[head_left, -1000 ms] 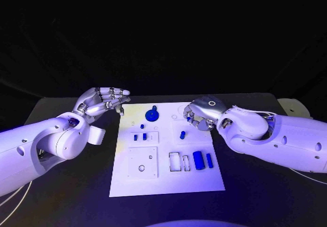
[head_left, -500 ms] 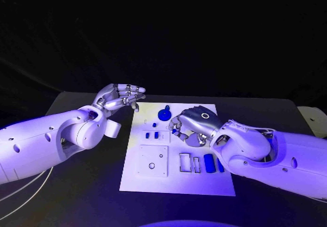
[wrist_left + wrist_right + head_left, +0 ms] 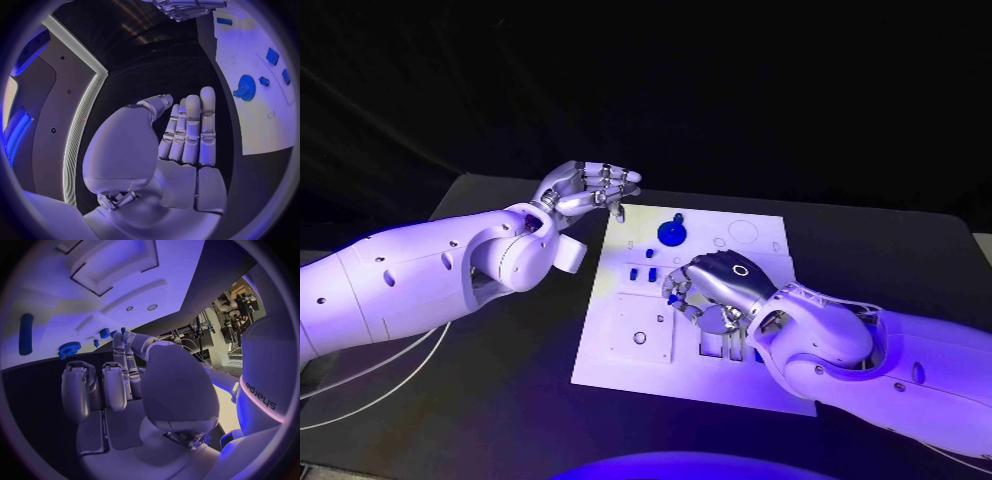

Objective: Assemble the parts on the task board

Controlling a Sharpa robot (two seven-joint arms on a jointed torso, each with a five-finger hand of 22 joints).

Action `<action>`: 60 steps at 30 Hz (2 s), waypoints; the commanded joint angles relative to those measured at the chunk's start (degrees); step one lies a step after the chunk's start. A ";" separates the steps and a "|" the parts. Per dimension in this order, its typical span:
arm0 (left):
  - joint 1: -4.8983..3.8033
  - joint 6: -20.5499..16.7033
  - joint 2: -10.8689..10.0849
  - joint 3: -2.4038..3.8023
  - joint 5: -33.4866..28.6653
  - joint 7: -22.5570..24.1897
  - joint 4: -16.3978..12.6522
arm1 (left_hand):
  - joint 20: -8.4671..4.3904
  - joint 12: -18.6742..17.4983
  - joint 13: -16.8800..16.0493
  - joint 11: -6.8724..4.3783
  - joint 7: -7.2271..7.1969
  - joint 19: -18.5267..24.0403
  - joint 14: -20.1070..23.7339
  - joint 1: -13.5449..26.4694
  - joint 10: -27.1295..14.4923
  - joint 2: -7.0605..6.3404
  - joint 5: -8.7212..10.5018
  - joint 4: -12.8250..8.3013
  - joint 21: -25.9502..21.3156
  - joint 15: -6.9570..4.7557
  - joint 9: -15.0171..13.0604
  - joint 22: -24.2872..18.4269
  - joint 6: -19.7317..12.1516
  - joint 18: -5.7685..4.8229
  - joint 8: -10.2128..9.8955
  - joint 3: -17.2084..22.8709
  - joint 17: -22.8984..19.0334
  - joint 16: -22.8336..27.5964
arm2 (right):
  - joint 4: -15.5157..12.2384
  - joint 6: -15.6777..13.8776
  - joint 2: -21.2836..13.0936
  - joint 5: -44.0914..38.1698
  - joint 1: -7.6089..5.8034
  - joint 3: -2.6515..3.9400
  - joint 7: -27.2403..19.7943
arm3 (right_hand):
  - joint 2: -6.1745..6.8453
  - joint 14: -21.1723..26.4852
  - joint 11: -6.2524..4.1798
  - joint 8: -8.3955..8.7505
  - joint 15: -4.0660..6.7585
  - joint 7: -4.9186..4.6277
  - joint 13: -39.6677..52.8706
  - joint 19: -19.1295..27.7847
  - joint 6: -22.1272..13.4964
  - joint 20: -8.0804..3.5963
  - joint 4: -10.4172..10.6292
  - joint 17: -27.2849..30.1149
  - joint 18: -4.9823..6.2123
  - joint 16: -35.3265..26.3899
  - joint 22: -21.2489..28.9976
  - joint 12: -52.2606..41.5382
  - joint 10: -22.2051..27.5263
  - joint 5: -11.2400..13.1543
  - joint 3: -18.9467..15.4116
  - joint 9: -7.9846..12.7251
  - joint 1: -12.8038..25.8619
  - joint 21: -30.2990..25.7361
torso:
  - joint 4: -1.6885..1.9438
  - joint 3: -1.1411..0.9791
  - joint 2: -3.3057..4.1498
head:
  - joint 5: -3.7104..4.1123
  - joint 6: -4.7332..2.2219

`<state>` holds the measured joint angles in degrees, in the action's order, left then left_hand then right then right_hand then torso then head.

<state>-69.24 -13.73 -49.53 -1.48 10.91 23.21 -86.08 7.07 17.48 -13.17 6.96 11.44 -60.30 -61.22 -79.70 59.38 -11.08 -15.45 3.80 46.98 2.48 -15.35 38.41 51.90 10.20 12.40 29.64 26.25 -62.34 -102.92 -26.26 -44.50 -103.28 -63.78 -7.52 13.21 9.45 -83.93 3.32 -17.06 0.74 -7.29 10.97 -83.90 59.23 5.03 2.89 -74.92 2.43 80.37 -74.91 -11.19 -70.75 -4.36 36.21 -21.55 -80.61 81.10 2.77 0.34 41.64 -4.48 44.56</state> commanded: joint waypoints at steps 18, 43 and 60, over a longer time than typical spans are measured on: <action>-0.04 1.86 0.21 0.03 -0.51 0.09 -0.15 | 0.35 0.49 -0.12 0.13 -0.11 -0.03 0.32 0.00 -0.43 0.56 -0.16 0.02 -0.32 0.04 0.05 -0.10 -0.44 0.32 -0.20 -0.33 -0.14 -0.29 | 2.97 -0.57 2.39 1.48 2.65 -0.43 -2.20 | -0.37 -3.94 -0.03 -0.06 0.45 -0.31 0.15 -2.88 0.08 -0.38 -0.45 -4.04 -0.52 0.29 -10.82 0.32 0.23 -0.34 -0.01 -0.10 0.29 0.01 | 0.05 0.00 0.05 | -1.24 1.17; -0.05 2.32 0.05 0.03 -0.49 -0.38 -0.32 | 0.37 0.66 -0.18 0.14 -0.10 -0.03 0.34 0.06 -0.51 0.59 -0.14 0.07 -0.36 0.06 0.06 -0.12 -0.45 0.32 -0.17 -0.38 -0.18 -0.32 | 4.40 0.01 3.89 0.94 3.13 -0.60 -1.95 | -0.39 -3.94 0.01 -0.04 0.42 -0.35 0.21 -2.87 -0.01 -0.36 -0.55 -4.04 -0.52 0.32 -10.83 0.42 0.27 -0.39 0.01 -0.13 0.36 0.01 | -0.02 0.01 0.06 | -1.64 1.75; -0.06 2.43 -0.13 0.03 -0.42 -0.68 -0.46 | 0.39 0.82 -0.24 0.14 -0.10 -0.02 0.35 0.09 -0.58 0.65 -0.14 0.11 -0.40 0.06 0.07 -0.15 -0.45 0.32 -0.14 -0.40 -0.21 -0.34 | 5.65 3.73 4.52 -0.20 3.13 -0.77 -1.19 | -0.46 -3.93 0.05 -0.08 0.36 -0.36 0.36 -2.83 -0.05 -0.33 -0.60 -3.99 -0.51 0.35 -10.83 0.58 0.25 0.08 -0.09 -0.23 0.68 -0.06 | -0.02 -0.04 0.05 | -1.71 2.00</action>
<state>-69.26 -12.27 -49.69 -1.48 10.72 22.41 -86.36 7.07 18.14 -13.36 7.18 11.43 -60.30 -61.22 -79.70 59.18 -11.08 -15.45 3.96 46.98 2.48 -15.36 38.31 51.91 10.20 12.40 29.49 26.09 -62.34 -97.52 -25.30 -39.98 -102.20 -60.78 -8.16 11.57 9.36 -83.93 3.42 -17.04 0.73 -7.37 11.28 -83.90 58.94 5.03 2.59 -74.94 2.57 80.37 -74.93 -10.96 -70.63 -4.55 36.19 -21.73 -80.04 81.09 2.75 0.30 41.69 -6.17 46.54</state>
